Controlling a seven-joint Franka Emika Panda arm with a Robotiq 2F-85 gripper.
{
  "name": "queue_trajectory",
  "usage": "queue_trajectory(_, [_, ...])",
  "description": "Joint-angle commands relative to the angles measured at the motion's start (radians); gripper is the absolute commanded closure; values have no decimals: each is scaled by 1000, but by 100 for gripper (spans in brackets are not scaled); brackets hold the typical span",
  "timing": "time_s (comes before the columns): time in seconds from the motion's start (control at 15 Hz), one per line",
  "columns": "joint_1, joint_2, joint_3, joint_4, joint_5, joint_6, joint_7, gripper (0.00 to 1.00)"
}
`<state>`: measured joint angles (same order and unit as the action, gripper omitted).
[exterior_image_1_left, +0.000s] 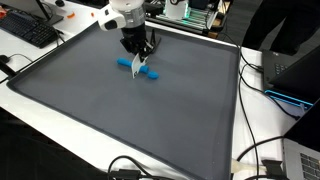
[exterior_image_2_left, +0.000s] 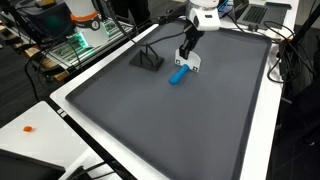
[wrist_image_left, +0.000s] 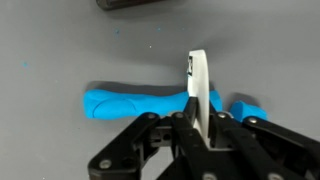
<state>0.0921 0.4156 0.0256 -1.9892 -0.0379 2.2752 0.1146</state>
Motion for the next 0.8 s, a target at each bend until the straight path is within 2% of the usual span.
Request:
queue_trajectory(0.0, [-6,10,15,-22,25,-21,-13,98])
queue_trajectory(0.73, [10,-23,14,-32,10,-62,12,98])
